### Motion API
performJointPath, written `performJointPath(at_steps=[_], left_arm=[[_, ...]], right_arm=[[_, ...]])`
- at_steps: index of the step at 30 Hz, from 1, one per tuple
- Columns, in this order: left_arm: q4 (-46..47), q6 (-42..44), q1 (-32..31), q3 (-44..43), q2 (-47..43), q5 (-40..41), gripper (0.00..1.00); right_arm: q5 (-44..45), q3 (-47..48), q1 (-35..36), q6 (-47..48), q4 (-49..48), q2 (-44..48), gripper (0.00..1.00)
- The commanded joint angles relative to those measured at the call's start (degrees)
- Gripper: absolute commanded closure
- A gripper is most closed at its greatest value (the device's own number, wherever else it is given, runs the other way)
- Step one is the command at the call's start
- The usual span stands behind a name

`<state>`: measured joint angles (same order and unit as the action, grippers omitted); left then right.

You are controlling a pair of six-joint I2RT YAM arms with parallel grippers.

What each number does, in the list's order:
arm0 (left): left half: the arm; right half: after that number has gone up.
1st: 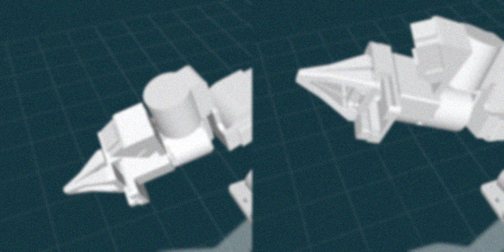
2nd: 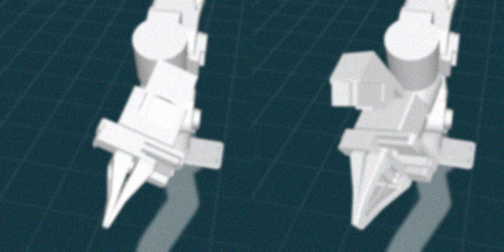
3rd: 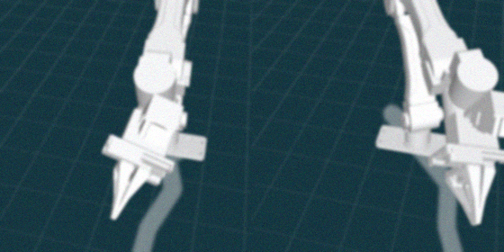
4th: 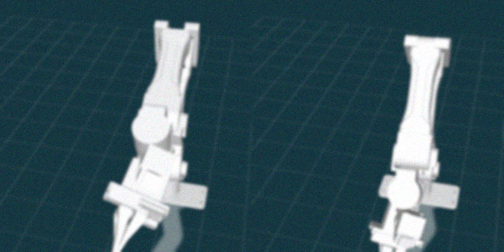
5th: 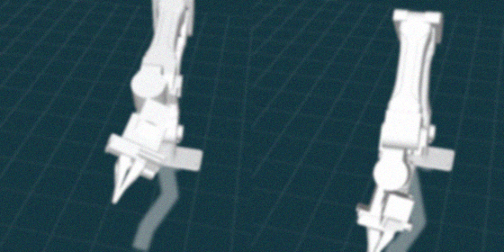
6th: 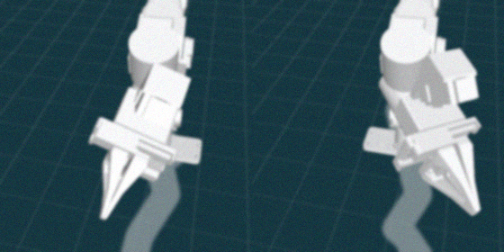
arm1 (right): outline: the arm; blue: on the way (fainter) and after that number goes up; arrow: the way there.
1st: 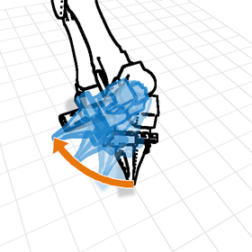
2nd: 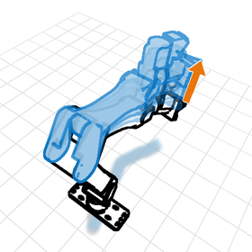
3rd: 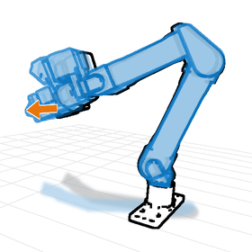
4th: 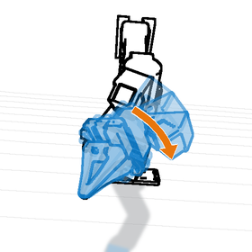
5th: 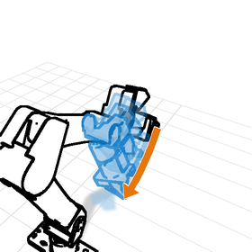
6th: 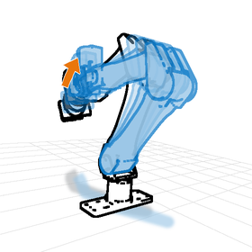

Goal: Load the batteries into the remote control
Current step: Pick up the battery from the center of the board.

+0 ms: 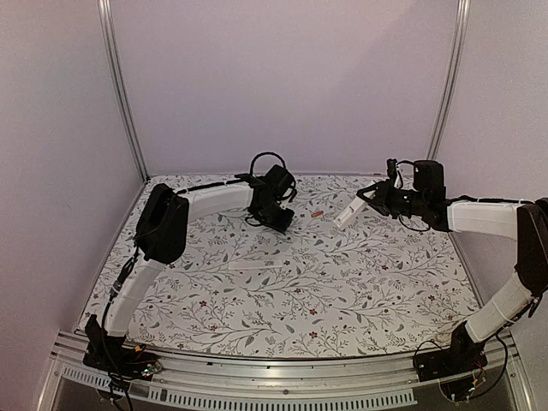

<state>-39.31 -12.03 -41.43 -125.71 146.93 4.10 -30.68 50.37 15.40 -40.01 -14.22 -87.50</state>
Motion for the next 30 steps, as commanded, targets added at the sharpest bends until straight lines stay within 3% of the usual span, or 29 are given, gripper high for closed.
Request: performJointPath(at_steps=[1,11,15,20,30], left_arm=[[-3.6,1.4,-1.5,-0.6,1.3,0.6,0.83],[-2.9,2.5,-2.2,4.2,-3.1,0.5,0.94],[0.2,2.6,-2.4,9.8,-7.4,-1.0,0.99],[5.9,3.4,-2.5,18.0,-14.0,-5.3,1.0],[7.7,7.3,-5.9,26.3,-22.2,-8.7,1.0]], right_arm=[[-1.2,0.3,-0.2,0.7,-1.3,0.6,1.0],[-3.4,0.0,-0.2,0.8,-1.4,0.5,1.0],[-5.3,-0.5,-0.2,1.1,-1.7,0.7,1.0],[-7.0,-1.3,-0.2,0.8,-1.9,0.7,1.0],[-9.9,-4.3,-0.2,0.3,-2.1,1.3,1.0]])
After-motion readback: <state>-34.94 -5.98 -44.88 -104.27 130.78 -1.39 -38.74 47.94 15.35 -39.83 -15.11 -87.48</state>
